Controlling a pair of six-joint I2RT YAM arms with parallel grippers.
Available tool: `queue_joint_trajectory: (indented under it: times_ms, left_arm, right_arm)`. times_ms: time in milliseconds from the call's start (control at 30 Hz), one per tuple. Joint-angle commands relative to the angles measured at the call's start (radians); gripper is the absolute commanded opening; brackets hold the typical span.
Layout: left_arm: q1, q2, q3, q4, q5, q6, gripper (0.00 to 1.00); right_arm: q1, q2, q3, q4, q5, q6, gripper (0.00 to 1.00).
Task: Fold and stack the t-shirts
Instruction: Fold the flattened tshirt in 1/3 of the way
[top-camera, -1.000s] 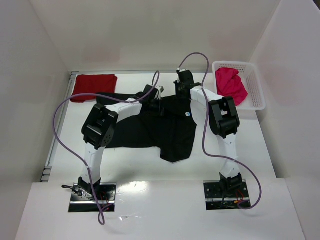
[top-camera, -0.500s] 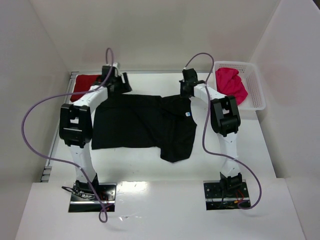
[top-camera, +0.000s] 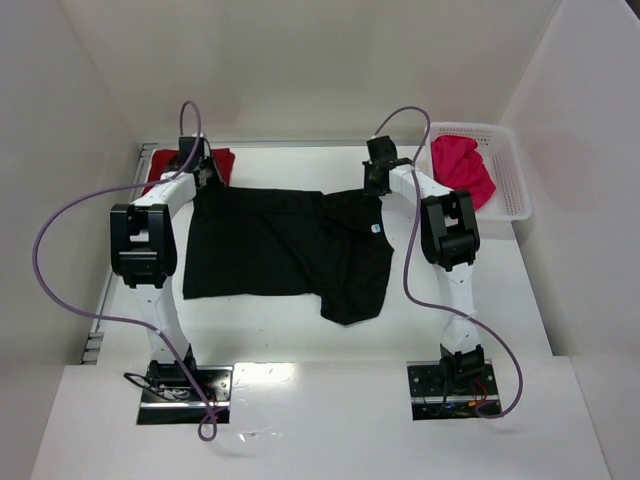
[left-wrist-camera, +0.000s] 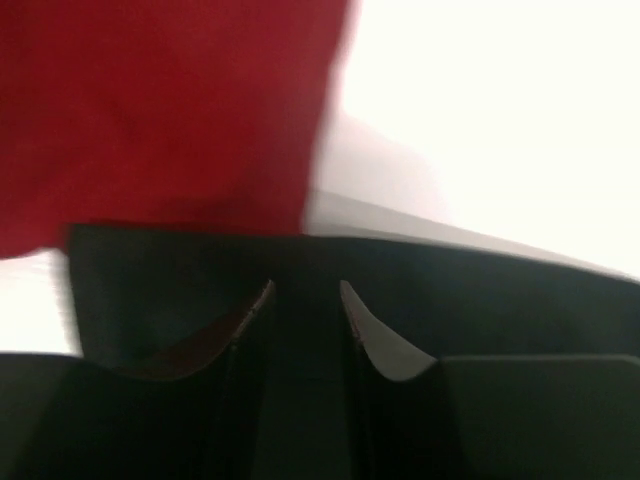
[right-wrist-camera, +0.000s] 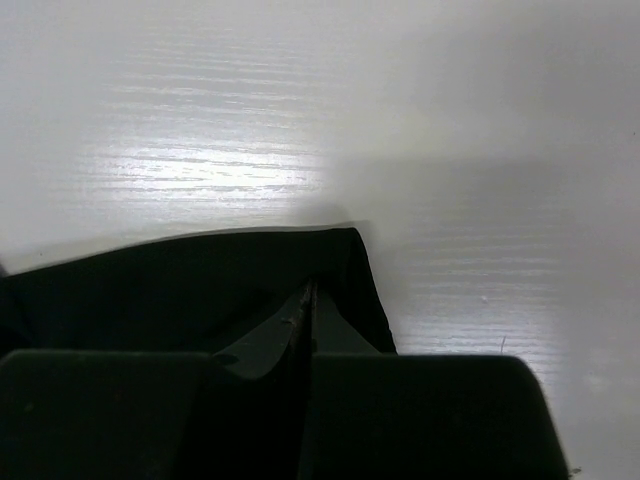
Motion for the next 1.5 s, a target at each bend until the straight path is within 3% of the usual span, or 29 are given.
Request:
queue_joint_trajectory:
  times_ms: [0, 400, 667, 1000, 1067, 1133, 1233, 1267, 1300, 1367, 1400, 1467]
  left_arm:
    - [0.046, 0.035, -0.005, 0.002, -0.050, 0.002, 0.39]
    - [0.077, 0.125, 0.076, -0.023, -0.052, 0.031, 0.36]
    - [0.077, 0.168, 0.148, -0.032, -0.062, 0.059, 0.45]
    - [0.077, 0.197, 0.242, -0.052, -0.032, 0.059, 0.46]
    - [0.077, 0.187, 0.242, -0.061, -0.020, 0.059, 0.51]
    - [0.077, 0.129, 0.198, -0.061, 0.008, 0.059, 0.64]
    - [0.086, -0.002, 0.110, -0.051, 0.037, 0.077, 0.80]
    - [0.086, -0.040, 0.089, -0.060, 0.037, 0.077, 0.82]
    - [0.086, -0.119, 0.070, -0.060, 0.049, 0.077, 0.84]
    - [0.086, -0.201, 0.043, -0.112, 0.075, 0.077, 0.91]
    - [0.086, -0.283, 0.008, -0.129, 0.076, 0.059, 0.93]
    - [0.086, -0.362, -0.032, -0.172, 0.146, 0.048, 0.93]
  right_arm:
    - [-0.003, 0.042, 0.070, -0.052, 0.032, 0.011, 0.02]
    - [-0.003, 0.096, 0.119, -0.116, 0.092, 0.020, 0.02]
    - [-0.053, 0.096, 0.121, -0.125, 0.105, 0.050, 0.02]
    - [-0.062, 0.119, 0.196, -0.145, 0.105, 0.050, 0.02]
    - [-0.062, 0.097, 0.185, -0.145, 0.075, 0.050, 0.02]
    - [-0.062, 0.050, 0.147, -0.120, 0.061, 0.050, 0.02]
    - [-0.062, -0.122, 0.043, -0.058, 0.017, 0.026, 0.29]
    - [-0.062, -0.172, 0.020, -0.023, -0.014, 0.026, 0.49]
    - [-0.062, -0.273, -0.026, -0.012, -0.028, 0.026, 0.60]
    - [-0.062, -0.373, -0.068, -0.003, -0.057, 0.015, 0.74]
    - [-0.062, -0.424, -0.124, -0.003, -0.066, 0.015, 0.87]
    - [-0.062, -0.567, -0.190, -0.003, -0.098, 0.027, 1.00]
